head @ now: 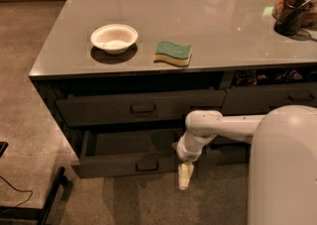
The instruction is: Open middle drawer
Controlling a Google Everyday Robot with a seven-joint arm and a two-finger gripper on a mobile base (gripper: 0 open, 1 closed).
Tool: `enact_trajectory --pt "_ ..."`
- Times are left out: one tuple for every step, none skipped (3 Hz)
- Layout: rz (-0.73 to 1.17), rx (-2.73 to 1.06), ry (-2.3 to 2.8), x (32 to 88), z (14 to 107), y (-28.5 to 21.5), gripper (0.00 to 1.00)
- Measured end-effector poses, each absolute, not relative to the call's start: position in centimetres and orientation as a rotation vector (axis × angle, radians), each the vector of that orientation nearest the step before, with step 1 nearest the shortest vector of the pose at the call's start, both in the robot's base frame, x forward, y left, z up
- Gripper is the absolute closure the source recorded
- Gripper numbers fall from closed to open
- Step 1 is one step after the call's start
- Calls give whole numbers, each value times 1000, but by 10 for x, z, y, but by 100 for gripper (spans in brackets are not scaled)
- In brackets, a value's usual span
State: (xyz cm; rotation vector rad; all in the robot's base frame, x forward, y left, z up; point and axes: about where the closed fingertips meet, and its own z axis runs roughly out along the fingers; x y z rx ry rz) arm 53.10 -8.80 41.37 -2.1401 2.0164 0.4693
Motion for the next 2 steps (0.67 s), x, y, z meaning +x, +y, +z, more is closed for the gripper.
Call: enact_trajectory --pt "576 -2198 2094 503 432 -92 0" --pt "576 -2198 2094 503 432 -92 0"
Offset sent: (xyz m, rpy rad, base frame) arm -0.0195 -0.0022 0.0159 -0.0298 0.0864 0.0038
